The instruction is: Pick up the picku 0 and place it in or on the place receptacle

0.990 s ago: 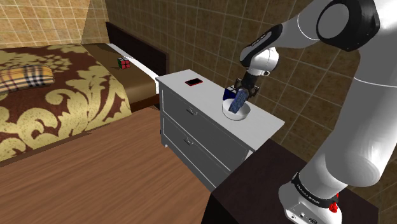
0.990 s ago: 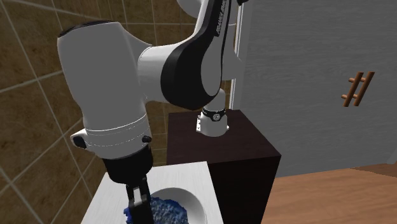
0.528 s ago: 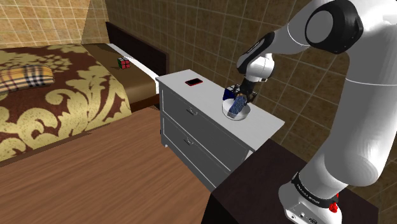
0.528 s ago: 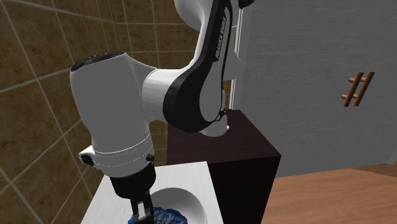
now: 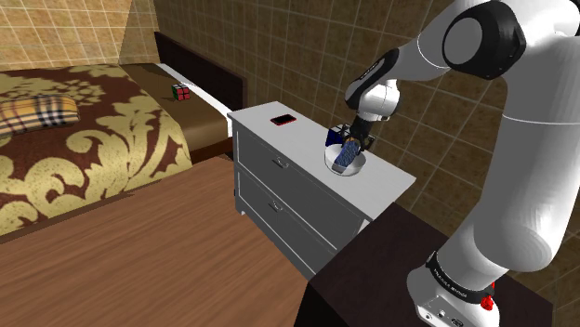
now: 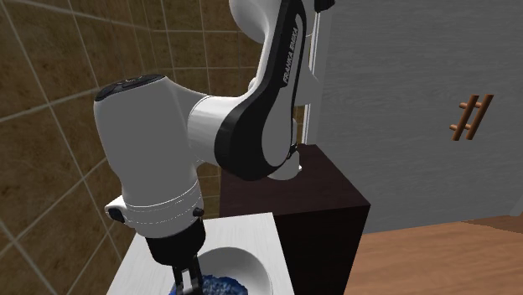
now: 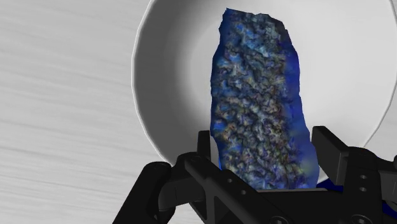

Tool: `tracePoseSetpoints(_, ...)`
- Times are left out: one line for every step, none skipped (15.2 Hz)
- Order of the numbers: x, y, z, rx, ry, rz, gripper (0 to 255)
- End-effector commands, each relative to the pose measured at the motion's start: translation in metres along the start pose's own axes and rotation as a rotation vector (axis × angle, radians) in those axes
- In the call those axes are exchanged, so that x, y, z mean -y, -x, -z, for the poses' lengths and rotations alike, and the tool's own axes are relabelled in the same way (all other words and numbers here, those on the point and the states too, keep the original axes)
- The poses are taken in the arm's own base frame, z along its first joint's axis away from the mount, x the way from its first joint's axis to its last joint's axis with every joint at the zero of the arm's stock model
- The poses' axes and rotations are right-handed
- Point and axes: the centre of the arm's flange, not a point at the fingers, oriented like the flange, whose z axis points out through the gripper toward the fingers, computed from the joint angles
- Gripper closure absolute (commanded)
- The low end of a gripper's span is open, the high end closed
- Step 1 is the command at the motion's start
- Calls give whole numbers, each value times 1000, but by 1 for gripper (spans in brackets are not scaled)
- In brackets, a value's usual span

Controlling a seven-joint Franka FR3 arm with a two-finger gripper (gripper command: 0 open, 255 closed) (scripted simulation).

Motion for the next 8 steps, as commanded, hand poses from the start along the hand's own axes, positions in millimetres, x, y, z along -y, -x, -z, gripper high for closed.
tracePoseSetpoints(0,0,0,0,0,0,0)
tracePoseSetpoints(0,0,0,0,0,0,0)
tracePoseSetpoints(0,0,0,0,0,0,0)
tracePoseSetpoints(0,0,0,0,0,0,0)
tracePoseSetpoints(0,0,0,0,0,0,0)
tracePoseSetpoints(0,0,0,0,0,0,0)
tracePoseSetpoints(0,0,13,0,0,0,0)
tracePoseSetpoints(0,0,26,0,0,0,0)
